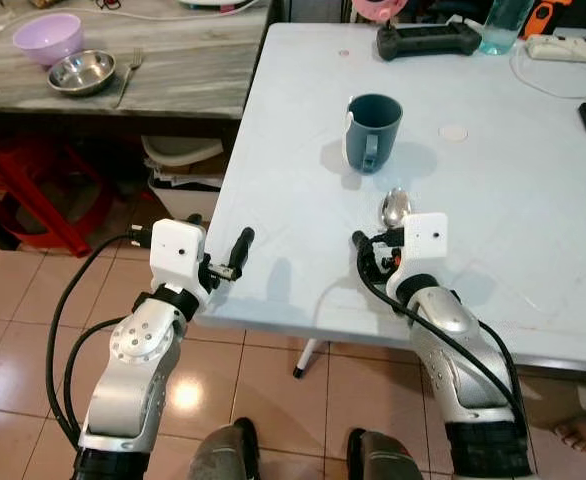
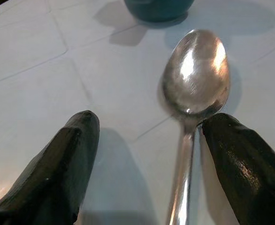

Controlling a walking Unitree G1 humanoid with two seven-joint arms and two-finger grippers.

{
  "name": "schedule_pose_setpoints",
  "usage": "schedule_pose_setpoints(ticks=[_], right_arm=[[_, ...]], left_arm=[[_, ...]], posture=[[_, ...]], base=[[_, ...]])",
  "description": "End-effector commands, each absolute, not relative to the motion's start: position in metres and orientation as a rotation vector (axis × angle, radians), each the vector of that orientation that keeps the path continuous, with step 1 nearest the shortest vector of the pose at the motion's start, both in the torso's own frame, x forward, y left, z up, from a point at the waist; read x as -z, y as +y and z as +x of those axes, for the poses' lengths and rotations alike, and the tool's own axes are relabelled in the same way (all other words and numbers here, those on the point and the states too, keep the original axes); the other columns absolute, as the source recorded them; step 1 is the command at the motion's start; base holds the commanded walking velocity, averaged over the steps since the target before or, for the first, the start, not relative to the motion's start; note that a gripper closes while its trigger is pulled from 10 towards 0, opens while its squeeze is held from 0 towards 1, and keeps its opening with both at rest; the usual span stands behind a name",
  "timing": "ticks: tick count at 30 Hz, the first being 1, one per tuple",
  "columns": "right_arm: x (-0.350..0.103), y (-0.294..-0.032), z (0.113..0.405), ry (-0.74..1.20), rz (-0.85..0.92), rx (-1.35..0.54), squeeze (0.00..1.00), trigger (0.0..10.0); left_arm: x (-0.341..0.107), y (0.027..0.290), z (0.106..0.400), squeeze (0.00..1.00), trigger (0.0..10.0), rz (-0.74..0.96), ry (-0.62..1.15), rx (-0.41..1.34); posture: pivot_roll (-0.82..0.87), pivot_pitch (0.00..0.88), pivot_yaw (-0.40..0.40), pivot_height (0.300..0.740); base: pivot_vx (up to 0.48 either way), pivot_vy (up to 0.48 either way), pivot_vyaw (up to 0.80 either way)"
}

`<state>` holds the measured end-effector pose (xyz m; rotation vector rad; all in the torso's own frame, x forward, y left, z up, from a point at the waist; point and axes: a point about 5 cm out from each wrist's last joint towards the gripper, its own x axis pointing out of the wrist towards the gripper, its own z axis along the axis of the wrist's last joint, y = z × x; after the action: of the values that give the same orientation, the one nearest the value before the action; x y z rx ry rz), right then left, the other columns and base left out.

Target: Setting the table

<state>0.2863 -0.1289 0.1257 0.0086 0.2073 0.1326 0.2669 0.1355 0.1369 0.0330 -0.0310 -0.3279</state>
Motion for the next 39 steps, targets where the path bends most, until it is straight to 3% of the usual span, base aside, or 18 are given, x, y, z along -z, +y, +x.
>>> schedule_pose_setpoints(ticks=[1, 4, 5, 7, 20, 33, 39], right_arm=[[-0.125, -0.126, 0.281, 0.238, 0.011, -0.143, 0.0, 10.0], [-0.124, -0.128, 0.277, 0.271, 0.008, -0.146, 0.0, 10.0], [-0.122, -0.129, 0.277, 0.289, 0.01, -0.143, 0.0, 4.4], [-0.116, -0.133, 0.277, 0.345, 0.019, -0.137, 0.0, 0.0], [-0.098, -0.16, 0.283, 0.487, 0.033, -0.052, 0.0, 0.0], [-0.079, -0.166, 0.272, 0.584, 0.084, -0.016, 0.0, 0.0], [-0.074, -0.171, 0.267, 0.617, 0.122, 0.013, 0.0, 0.0]], left_arm=[[-0.138, 0.138, 0.265, 0.0, 10.0, 0.036, -0.029, 0.333], [-0.137, 0.139, 0.265, 0.0, 10.0, 0.033, -0.024, 0.335], [-0.137, 0.138, 0.265, 0.0, 10.0, 0.032, -0.024, 0.337], [-0.138, 0.137, 0.265, 0.0, 10.0, 0.025, -0.024, 0.348], [-0.138, 0.136, 0.262, 0.0, 10.0, 0.011, -0.021, 0.36], [-0.137, 0.125, 0.244, 0.0, 10.0, 0.018, 0.02, 0.62], [-0.14, 0.132, 0.243, 0.0, 10.0, 0.014, 0.021, 0.609]], posture=[[-0.02, 0.181, 0.059, 0.74], [-0.03, 0.184, 0.057, 0.74], [-0.03, 0.185, 0.057, 0.74], [-0.03, 0.185, 0.057, 0.74], [-0.02, 0.189, 0.054, 0.74], [-0.02, 0.197, 0.062, 0.74], [-0.02, 0.2, 0.06, 0.74]], base=[[0.0, 0.0, 0.0], [0.0, 0.0, 0.0], [0.0, 0.0, 0.0], [0.0, 0.0, 0.0], [0.0, 0.0, 0.0], [0.0, 0.0, 0.0], [0.0, 0.0, 0.0]])
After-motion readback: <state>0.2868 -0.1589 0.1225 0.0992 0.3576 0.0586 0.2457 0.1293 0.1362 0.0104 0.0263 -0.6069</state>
